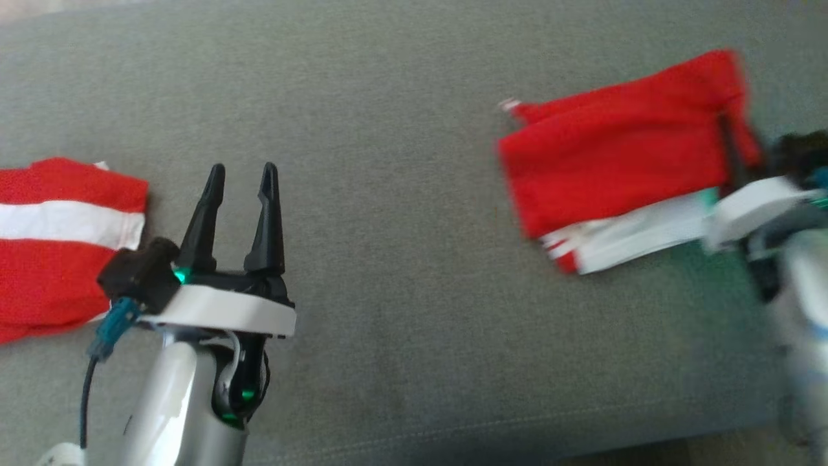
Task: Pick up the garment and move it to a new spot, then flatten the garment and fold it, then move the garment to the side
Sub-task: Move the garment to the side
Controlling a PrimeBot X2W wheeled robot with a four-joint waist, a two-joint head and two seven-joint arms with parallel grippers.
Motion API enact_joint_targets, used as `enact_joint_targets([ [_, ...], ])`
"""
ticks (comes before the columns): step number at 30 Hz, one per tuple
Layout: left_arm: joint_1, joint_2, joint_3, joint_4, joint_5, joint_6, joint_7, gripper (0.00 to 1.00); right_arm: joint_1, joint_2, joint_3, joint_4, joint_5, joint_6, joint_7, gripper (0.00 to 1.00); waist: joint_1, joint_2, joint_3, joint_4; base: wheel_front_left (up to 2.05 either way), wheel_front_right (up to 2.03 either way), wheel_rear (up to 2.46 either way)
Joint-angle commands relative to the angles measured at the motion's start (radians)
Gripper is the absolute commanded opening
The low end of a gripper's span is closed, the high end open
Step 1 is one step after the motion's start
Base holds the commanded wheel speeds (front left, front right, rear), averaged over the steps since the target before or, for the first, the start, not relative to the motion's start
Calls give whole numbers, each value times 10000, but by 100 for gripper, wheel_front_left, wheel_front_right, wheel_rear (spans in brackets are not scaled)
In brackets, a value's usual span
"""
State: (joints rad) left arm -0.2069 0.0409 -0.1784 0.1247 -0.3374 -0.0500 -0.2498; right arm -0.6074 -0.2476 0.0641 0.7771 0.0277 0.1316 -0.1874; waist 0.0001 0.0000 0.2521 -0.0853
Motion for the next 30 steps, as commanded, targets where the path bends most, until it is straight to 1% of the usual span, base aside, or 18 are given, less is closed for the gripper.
enact_joint_targets([
  [1,-414,93,316,-334,47,-38,-120,100,-278,-597,166,-363,-119,-9,88,0,-1,0,159,-160,0,0,0],
  [5,-567,93,200,-301,38,-74,-120,100,-509,-1930,72,-415,-155,-9,281,0,-1,0,339,-220,0,0,0],
  [8,-624,93,188,-280,48,-94,-120,100,-618,-2429,-217,-318,-7,-9,566,0,-1,0,468,-221,0,0,0],
  [9,-640,93,183,-264,60,-109,-120,100,-637,-2484,-307,-285,109,-9,626,0,-1,0,508,-204,0,0,0],
  [13,-688,93,228,-194,99,-158,-120,100,-670,-2601,-358,-307,119,-9,810,0,-1,0,583,-110,0,0,0],
  [18,-718,93,302,-167,114,-196,-120,100,-739,-2469,-1236,-259,-52,-9,912,0,-1,0,623,-35,0,0,0],
  [19,-718,93,302,-167,114,-196,-120,100,-739,-2469,-1236,-259,-52,-9,912,0,-1,0,623,-35,0,0,0],
  [23,-706,93,327,-147,111,-204,-120,100,-881,-2151,-2005,-212,-141,-9,962,0,-1,0,599,-36,0,0,0],
  [28,-678,93,302,-143,97,-186,-120,100,-830,-1841,-2184,-369,-322,-9,1053,0,-1,0,527,-73,0,0,0],
  [29,-667,93,308,-146,97,-183,-120,100,-815,-1793,-2193,-399,-297,-9,1073,20,-1,0,511,-85,0,0,0],
  [30,-652,93,313,-146,99,-182,-120,100,-798,-1739,-2184,-437,-256,-9,1099,49,-1,0,493,-97,0,0,0],
])
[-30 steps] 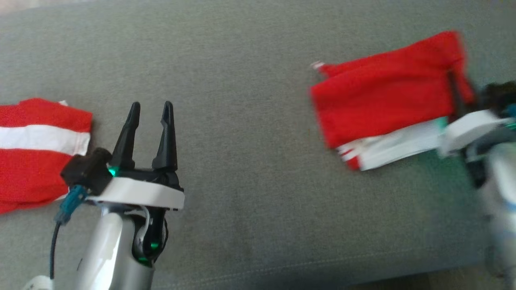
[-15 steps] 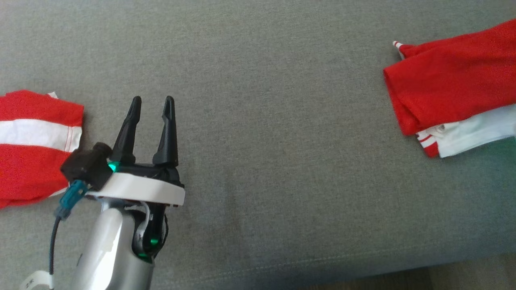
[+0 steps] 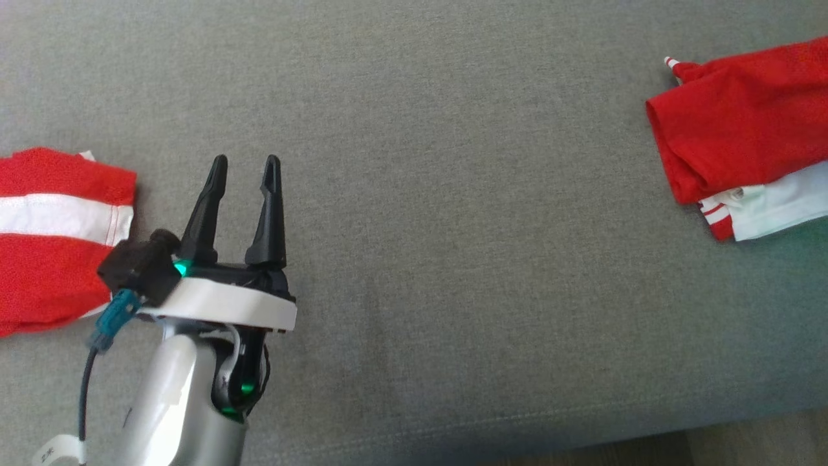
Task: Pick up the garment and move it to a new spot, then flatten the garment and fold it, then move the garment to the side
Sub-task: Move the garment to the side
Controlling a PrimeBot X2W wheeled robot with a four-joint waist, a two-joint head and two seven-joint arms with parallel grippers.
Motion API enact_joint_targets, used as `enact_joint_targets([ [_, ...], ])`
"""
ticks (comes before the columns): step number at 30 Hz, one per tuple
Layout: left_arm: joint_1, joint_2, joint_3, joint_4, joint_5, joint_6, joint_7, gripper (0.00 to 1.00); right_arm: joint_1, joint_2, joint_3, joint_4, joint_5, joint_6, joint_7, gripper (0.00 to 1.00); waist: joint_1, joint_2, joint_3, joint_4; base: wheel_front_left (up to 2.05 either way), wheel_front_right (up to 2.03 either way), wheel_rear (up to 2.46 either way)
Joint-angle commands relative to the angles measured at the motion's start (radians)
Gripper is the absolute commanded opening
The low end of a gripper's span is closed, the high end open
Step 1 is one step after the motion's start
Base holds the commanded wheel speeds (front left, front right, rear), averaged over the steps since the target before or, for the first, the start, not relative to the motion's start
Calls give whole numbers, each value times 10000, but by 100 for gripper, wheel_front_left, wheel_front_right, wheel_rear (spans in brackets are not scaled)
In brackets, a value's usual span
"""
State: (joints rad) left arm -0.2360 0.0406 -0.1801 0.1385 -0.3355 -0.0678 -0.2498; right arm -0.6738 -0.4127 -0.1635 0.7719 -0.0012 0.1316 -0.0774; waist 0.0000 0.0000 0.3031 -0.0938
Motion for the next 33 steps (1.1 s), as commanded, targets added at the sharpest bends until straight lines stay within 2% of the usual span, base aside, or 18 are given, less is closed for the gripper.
enact_joint_targets([
  [1,-349,97,331,-279,82,-3,-120,100,-118,-56,118,-429,56,-9,15,92,0,0,-33,-22,0,0,0],
  [2,-336,97,331,-271,81,-4,-120,100,-110,-30,134,-484,79,-9,19,100,0,0,-49,-32,0,0,0],
  [13,-232,97,238,-168,-49,44,-120,100,-70,561,417,-1621,491,-9,46,100,0,0,-432,-18,0,0,0],
  [19,-72,97,293,-220,-123,104,-120,100,327,1507,787,-2614,945,-9,-148,100,0,0,-887,116,0,0,0],
  [27,413,97,330,-420,-234,229,-120,100,1916,3116,1478,-3751,1425,-9,-897,100,0,0,-1731,479,0,0,0],
  [33,832,97,295,-463,-270,292,-120,100,3192,3558,1798,-4134,1561,-9,-1305,100,0,0,-2275,710,0,0,0],
])
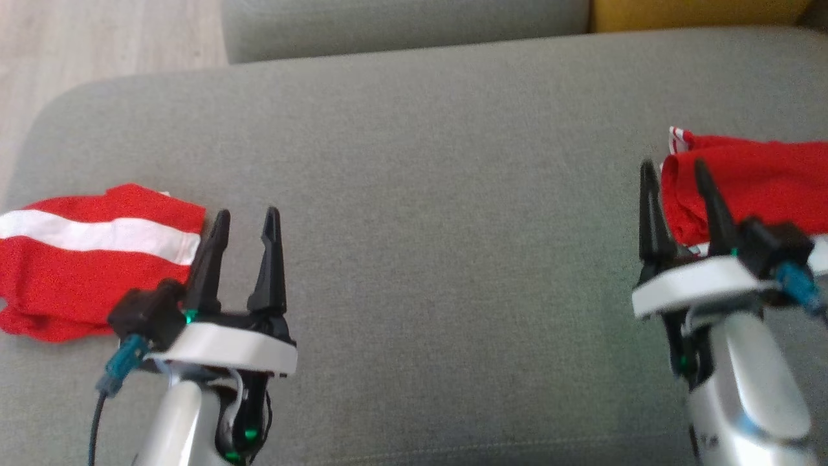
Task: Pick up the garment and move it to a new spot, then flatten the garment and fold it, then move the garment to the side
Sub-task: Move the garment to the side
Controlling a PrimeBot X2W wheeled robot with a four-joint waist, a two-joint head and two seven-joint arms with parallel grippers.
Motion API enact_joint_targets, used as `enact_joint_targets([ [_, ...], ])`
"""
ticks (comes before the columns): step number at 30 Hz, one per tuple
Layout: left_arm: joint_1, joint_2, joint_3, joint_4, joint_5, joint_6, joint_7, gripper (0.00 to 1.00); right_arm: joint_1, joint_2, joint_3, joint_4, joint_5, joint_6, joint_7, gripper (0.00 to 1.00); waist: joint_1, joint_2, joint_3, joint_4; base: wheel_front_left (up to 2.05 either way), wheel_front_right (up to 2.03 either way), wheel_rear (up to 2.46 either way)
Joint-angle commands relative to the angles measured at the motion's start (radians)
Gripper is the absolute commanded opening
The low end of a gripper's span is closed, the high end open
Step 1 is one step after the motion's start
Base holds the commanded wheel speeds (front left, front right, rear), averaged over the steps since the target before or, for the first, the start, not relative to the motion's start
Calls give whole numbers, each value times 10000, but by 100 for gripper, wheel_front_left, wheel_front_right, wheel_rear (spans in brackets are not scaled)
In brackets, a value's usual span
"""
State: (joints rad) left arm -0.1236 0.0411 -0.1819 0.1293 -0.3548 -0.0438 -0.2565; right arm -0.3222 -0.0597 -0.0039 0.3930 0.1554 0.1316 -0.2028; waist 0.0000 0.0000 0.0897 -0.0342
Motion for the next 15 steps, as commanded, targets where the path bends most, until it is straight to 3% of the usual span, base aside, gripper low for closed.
enact_joint_targets([
  [1,-199,91,297,-370,-78,62,-53,100,-87,59,248,-404,70,-9,-111,100,0,0,-235,152,0,0,0],
  [8,438,91,102,-441,-125,183,-53,100,1257,91,1017,-679,663,-9,-487,100,0,0,-708,284,0,0,0],
  [15,704,91,-38,-516,-130,309,-53,100,1692,93,1145,-798,943,-9,-574,100,0,0,-798,253,0,0,0],
])
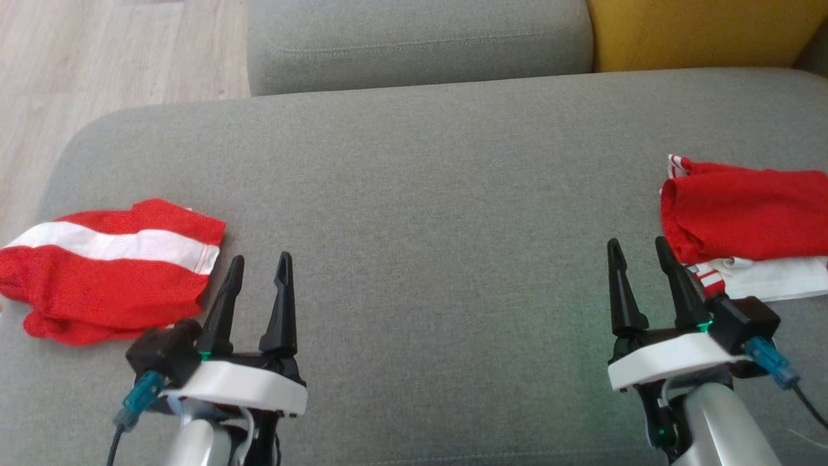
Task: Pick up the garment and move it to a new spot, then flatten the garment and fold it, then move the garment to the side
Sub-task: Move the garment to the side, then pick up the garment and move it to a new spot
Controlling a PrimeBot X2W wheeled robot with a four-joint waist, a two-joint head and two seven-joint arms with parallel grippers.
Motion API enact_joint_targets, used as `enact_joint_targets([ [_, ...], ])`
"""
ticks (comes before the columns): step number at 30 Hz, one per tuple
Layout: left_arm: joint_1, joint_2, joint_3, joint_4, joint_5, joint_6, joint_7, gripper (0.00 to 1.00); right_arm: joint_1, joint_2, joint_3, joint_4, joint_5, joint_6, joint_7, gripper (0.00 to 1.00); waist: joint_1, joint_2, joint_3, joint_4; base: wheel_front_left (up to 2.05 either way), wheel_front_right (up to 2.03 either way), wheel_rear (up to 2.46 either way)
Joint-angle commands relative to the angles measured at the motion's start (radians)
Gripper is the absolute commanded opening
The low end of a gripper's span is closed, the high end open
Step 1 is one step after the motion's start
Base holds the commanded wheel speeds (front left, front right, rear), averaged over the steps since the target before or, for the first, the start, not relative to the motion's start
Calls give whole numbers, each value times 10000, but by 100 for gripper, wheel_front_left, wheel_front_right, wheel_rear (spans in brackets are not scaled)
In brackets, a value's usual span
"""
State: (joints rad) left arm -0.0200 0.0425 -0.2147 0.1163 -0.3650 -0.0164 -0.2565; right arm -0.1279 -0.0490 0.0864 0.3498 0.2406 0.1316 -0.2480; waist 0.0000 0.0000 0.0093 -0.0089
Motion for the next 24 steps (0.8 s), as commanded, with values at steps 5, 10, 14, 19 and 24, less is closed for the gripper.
enact_joint_targets([
  [5,-328,77,311,-474,-42,97,-53,100,-238,-14,304,-463,161,-9,-133,100,0,0,34,-38,0,0,0],
  [10,-351,77,352,-512,-39,116,-53,100,-228,-13,286,-562,274,-9,-135,100,0,0,64,-81,0,0,0],
  [14,-368,77,358,-500,-36,110,-53,100,-223,-13,294,-616,340,-9,-136,100,0,0,91,-96,0,0,0],
  [19,-409,77,360,-465,-48,96,-53,100,-209,-13,289,-666,389,-9,-136,100,0,0,126,-62,0,0,0],
  [24,-453,77,351,-424,-71,70,-53,100,-177,-13,277,-661,453,-9,-136,100,0,0,94,160,0,0,0],
])
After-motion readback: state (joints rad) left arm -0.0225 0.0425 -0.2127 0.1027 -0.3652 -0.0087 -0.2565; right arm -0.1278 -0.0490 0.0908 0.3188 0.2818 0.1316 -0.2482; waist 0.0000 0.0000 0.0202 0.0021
